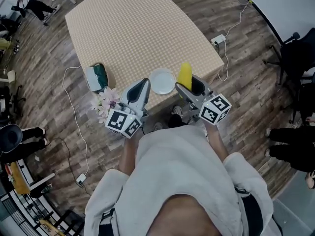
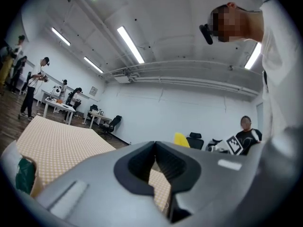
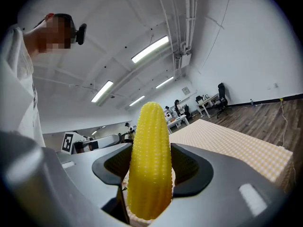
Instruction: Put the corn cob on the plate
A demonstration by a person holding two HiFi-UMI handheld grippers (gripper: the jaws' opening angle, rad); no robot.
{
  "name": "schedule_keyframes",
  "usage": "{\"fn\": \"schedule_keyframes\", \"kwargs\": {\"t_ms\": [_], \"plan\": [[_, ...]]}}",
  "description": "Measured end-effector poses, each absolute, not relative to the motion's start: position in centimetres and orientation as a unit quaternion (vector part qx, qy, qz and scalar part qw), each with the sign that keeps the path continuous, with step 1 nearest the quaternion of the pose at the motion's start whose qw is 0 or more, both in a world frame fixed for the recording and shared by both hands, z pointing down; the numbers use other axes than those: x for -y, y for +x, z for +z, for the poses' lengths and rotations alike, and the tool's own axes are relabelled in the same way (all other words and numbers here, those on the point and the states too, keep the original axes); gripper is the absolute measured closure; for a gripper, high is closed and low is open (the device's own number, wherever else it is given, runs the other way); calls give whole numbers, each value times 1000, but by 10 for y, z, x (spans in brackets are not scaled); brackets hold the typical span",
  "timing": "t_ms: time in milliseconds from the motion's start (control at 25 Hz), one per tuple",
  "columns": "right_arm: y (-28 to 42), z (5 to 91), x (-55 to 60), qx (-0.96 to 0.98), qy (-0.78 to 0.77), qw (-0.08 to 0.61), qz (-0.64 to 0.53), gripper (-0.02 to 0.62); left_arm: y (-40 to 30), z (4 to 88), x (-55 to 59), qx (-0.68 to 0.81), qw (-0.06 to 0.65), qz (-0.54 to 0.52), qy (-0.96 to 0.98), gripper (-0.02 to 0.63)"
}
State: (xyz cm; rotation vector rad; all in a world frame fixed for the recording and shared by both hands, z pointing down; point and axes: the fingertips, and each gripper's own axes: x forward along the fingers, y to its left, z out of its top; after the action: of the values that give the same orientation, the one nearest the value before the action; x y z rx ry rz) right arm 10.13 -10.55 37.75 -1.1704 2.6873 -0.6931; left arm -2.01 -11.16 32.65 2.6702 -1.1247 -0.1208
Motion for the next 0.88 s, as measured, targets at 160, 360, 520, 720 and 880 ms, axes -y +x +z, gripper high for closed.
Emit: {"fn": "schedule_keyframes", "kwargs": {"t_ms": [160,360,520,720,880], "plan": [[114,371,121,-899,-370,71,-225,341,-12,331,117,407,116,-35,905,600],[112,387,128,-895,-364,66,-250,341,-13,348,118,418,137,-26,898,598],[102,393,137,-891,-368,64,-259,341,-22,347,130,414,140,-25,899,600],[88,404,140,-885,-373,50,-273,341,-34,354,140,410,152,-25,899,600],[79,424,135,-878,-374,34,-298,341,-37,368,140,410,172,-23,895,598]]}}
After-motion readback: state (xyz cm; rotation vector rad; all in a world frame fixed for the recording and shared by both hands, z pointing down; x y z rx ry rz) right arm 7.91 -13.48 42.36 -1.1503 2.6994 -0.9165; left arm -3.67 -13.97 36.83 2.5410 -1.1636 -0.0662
